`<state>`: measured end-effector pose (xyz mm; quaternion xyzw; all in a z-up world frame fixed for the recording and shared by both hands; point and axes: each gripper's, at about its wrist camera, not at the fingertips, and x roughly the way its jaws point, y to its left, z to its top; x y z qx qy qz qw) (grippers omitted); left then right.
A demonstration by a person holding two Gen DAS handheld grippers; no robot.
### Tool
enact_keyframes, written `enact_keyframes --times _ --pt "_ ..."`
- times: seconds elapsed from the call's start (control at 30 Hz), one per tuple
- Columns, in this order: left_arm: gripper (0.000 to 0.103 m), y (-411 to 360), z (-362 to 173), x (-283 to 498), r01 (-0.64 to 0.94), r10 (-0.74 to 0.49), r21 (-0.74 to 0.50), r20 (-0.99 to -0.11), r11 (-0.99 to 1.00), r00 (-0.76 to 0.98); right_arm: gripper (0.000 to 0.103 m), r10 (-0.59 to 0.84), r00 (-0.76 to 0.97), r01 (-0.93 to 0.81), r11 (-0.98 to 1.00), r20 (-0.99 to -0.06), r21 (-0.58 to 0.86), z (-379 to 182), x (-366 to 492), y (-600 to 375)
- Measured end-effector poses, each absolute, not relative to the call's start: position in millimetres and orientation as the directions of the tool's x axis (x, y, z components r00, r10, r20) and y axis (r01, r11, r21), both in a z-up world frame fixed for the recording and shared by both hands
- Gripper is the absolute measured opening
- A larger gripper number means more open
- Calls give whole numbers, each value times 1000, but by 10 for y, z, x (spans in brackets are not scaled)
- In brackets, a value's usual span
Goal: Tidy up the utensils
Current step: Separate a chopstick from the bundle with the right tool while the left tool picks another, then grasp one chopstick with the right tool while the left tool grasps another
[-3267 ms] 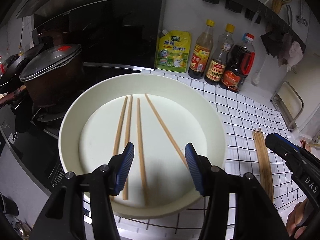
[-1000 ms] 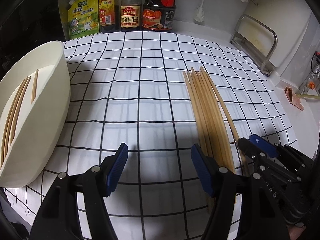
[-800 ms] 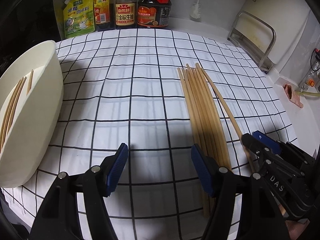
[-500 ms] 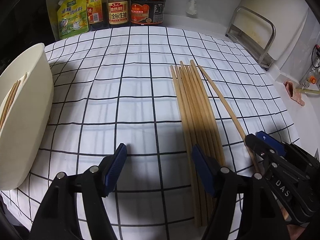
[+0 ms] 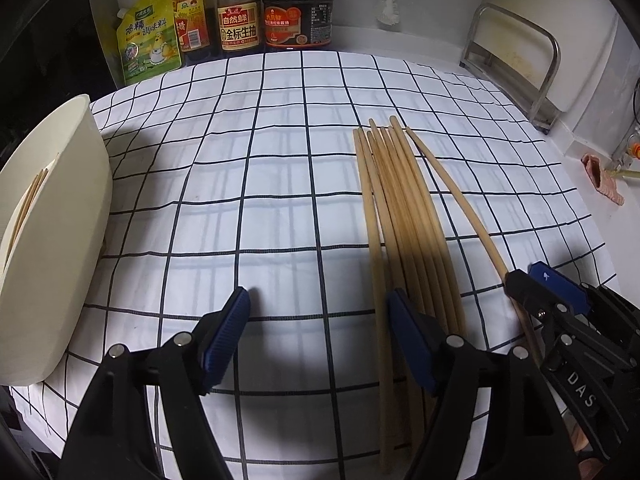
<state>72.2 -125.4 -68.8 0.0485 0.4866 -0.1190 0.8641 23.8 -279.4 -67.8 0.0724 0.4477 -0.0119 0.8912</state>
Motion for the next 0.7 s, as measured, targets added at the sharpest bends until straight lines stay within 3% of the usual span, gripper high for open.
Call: enact_keyframes --times 0.37,0.5,0.7 --pt "74 -1270 -703 789 243 -122 3 -858 970 499 29 27 593 64 995 -805 81 -682 309 -2721" --pt "81 -1264 -715 834 230 -113 6 -858 973 501 29 7 594 52 998 -804 47 -687 368 -2672" --pt "80 -1289 -716 877 225 -110 9 -854 974 508 29 -21 601 35 999 -799 0 -699 428 -2621"
